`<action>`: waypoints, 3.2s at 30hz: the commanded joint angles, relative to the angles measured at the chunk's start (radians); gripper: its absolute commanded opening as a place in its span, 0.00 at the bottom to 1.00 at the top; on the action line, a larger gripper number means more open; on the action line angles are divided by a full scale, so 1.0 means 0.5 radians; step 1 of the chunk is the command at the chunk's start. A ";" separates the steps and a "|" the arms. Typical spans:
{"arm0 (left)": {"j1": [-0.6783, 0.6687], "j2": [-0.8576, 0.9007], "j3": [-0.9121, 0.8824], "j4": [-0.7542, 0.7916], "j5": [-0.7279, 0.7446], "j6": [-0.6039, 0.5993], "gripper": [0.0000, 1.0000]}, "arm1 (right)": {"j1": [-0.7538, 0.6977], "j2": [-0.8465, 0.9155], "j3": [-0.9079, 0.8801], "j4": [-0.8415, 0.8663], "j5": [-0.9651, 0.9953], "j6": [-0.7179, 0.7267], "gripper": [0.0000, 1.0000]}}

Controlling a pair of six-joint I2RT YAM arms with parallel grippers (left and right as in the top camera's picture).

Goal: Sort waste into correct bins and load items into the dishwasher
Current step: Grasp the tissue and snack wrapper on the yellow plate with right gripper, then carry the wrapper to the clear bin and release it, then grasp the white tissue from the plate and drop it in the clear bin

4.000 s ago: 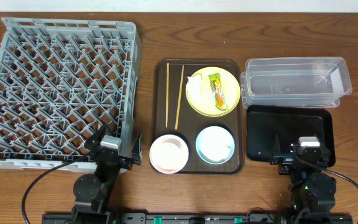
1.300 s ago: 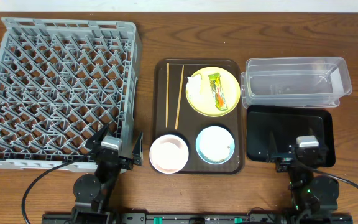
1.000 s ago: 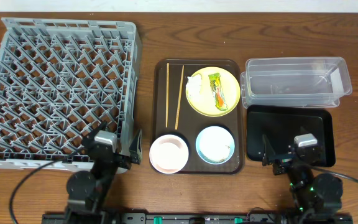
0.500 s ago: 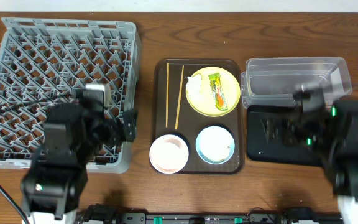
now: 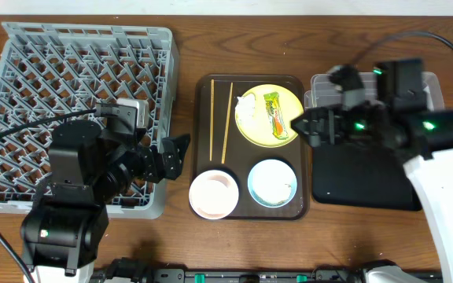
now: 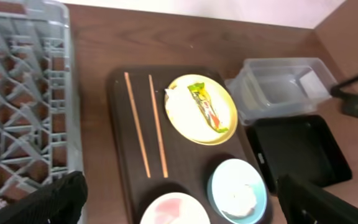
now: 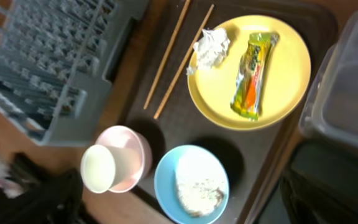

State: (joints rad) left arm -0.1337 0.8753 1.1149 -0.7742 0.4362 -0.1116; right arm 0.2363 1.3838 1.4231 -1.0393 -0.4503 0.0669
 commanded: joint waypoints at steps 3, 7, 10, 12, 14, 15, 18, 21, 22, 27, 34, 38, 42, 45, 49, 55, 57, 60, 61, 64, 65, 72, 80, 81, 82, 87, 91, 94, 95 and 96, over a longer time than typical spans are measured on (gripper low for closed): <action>-0.114 0.111 0.095 -0.113 -0.098 -0.048 0.98 | 0.320 0.148 0.185 0.079 0.351 0.029 0.99; -0.119 0.114 0.095 -0.172 -0.095 -0.050 0.98 | 0.414 0.174 0.172 0.231 0.348 0.060 0.99; -0.119 0.103 0.095 -0.190 -0.095 -0.050 0.98 | 0.420 0.240 0.172 0.266 0.516 0.139 0.98; -0.119 0.103 0.095 -0.208 -0.095 -0.050 0.98 | 0.420 0.326 0.171 0.260 0.684 0.210 0.89; -0.119 0.103 0.095 -0.233 -0.095 -0.050 0.98 | 0.420 0.435 0.170 0.271 0.770 0.242 0.77; -0.119 0.103 0.095 -0.247 -0.095 -0.050 0.98 | 0.420 0.493 0.170 0.282 0.773 0.240 0.74; -0.119 0.103 0.095 -0.292 -0.096 -0.050 0.98 | 0.420 0.688 0.170 0.311 0.773 0.240 0.71; -0.119 0.103 0.095 -0.335 -0.096 -0.050 0.98 | 0.420 0.884 0.170 0.359 0.861 0.291 0.58; -0.119 0.103 0.095 -0.338 -0.095 -0.050 0.98 | 0.417 0.946 0.170 0.383 0.914 0.337 0.56; -0.119 0.103 0.095 -0.337 -0.096 -0.050 0.98 | 0.419 1.195 0.170 0.535 0.922 0.383 0.56; -0.119 0.103 0.095 -0.336 -0.096 -0.050 0.98 | 0.418 1.433 0.170 0.560 0.931 0.392 0.53; -0.119 0.103 0.095 -0.337 -0.096 -0.050 0.98 | 0.417 1.455 0.172 0.558 0.922 0.397 0.12; -0.119 0.103 0.095 -0.337 -0.096 -0.050 0.98 | 0.385 1.327 0.178 0.555 0.921 0.403 0.01; -0.119 0.103 0.095 -0.337 -0.096 -0.050 0.98 | 0.328 1.149 0.178 0.536 0.900 0.419 0.01; -0.119 0.103 0.095 -0.336 -0.096 -0.050 0.98 | 0.197 0.872 0.178 0.495 0.869 0.420 0.01; -0.119 0.103 0.095 -0.337 -0.096 -0.050 0.98 | -0.172 0.665 0.175 0.360 0.870 0.418 0.01; -0.119 0.103 0.095 -0.337 -0.096 -0.050 0.98 | -0.259 0.685 0.169 0.309 0.870 0.417 0.01; -0.119 0.103 0.095 -0.337 -0.096 -0.050 0.98 | -0.339 0.750 0.147 0.270 0.867 0.376 0.15; -0.119 0.103 0.095 -0.336 -0.096 -0.050 0.98 | -0.346 0.773 0.146 0.256 0.859 0.337 0.28; -0.119 0.103 0.095 -0.337 -0.096 -0.050 0.98 | -0.328 0.787 0.155 0.250 0.828 0.269 0.40; -0.119 0.103 0.095 -0.337 -0.096 -0.050 0.98 | -0.314 0.774 0.172 0.254 0.786 0.268 0.41; -0.119 0.103 0.095 -0.337 -0.096 -0.050 0.98 | 0.017 0.658 0.237 0.436 0.577 0.238 0.52; -0.119 0.103 0.095 -0.337 -0.096 -0.050 0.98 | 0.509 0.912 0.235 0.649 0.893 0.465 0.75; -0.119 0.103 0.095 -0.336 -0.096 -0.050 0.98 | 0.549 0.988 0.235 0.719 0.893 0.476 0.74; -0.119 0.103 0.095 -0.337 -0.096 -0.050 0.98 | 0.565 1.026 0.235 0.752 0.893 0.485 0.73; -0.119 0.103 0.095 -0.336 -0.096 -0.050 0.98 | 0.584 1.283 0.235 0.921 0.982 0.601 0.76; -0.119 0.103 0.095 -0.336 -0.096 -0.050 0.98 | 0.575 1.472 0.235 1.050 0.963 0.603 0.75; -0.119 0.103 0.095 -0.337 -0.096 -0.050 0.98 | 0.575 1.523 0.235 1.054 0.912 0.597 0.50; -0.119 0.103 0.095 -0.336 -0.096 -0.050 0.98 | 0.575 1.522 0.235 1.042 0.919 0.597 0.30; -0.119 0.103 0.095 -0.337 -0.096 -0.050 0.98 | 0.571 1.514 0.236 1.027 0.924 0.598 0.16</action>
State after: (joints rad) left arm -0.1883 0.9333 1.1336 -0.9390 0.3927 -0.1314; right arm 0.5335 2.1487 1.5341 -0.5220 0.0040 0.3496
